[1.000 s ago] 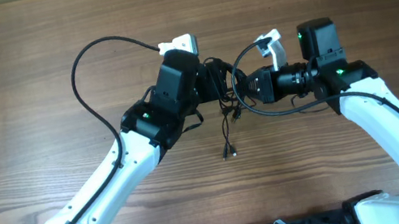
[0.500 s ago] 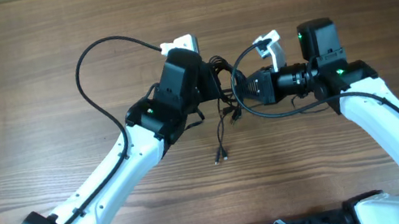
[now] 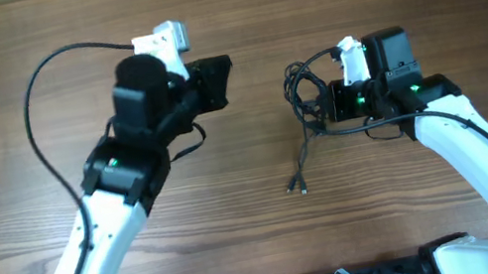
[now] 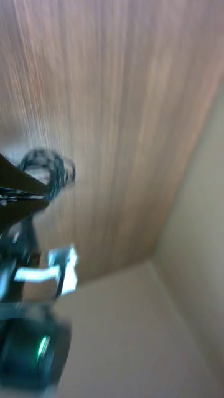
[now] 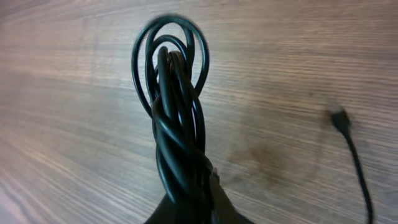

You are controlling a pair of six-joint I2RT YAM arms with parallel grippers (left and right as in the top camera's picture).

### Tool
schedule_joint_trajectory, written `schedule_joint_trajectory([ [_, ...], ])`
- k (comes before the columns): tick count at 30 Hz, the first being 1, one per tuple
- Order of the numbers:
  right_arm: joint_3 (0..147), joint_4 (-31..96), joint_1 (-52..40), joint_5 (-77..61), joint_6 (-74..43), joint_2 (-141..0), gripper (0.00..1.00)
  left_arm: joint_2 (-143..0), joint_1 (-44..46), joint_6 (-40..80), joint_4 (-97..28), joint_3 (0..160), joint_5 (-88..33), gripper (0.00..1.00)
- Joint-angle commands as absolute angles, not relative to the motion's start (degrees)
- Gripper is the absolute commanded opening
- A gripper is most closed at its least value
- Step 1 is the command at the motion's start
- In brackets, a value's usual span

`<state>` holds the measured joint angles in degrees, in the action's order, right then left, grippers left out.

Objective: Untangle cables

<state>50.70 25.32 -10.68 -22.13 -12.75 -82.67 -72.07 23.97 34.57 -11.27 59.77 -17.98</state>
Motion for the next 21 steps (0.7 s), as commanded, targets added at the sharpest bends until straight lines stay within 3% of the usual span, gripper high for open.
schedule_joint_trajectory([
  [1,50.9,24.4,-10.7,-23.7,-12.3,-82.5,0.04,-71.2,23.7,33.5,-12.5,60.4,-23.8,0.09],
  [2,50.9,24.0,-10.7,-27.4,-9.8,-82.5,0.04,-71.6,23.7,33.5,-14.1,60.4,-23.8,0.26],
  [4,50.9,22.4,-10.7,-34.9,-5.1,-82.5,0.04,-72.8,24.2,33.5,-16.9,60.3,-23.8,0.29],
  [8,50.9,18.8,-10.7,-45.5,-4.3,-82.5,0.04,-77.9,26.9,33.5,-17.8,60.3,-23.7,0.46],
  [16,50.9,19.2,-10.7,-46.7,-4.3,-82.5,0.04,-86.5,31.6,40.2,-17.4,60.3,-14.1,0.52],
  [21,50.9,19.7,-10.7,-51.2,-1.8,-82.5,0.05,-88.5,31.8,41.0,-15.0,60.3,-13.0,0.48],
])
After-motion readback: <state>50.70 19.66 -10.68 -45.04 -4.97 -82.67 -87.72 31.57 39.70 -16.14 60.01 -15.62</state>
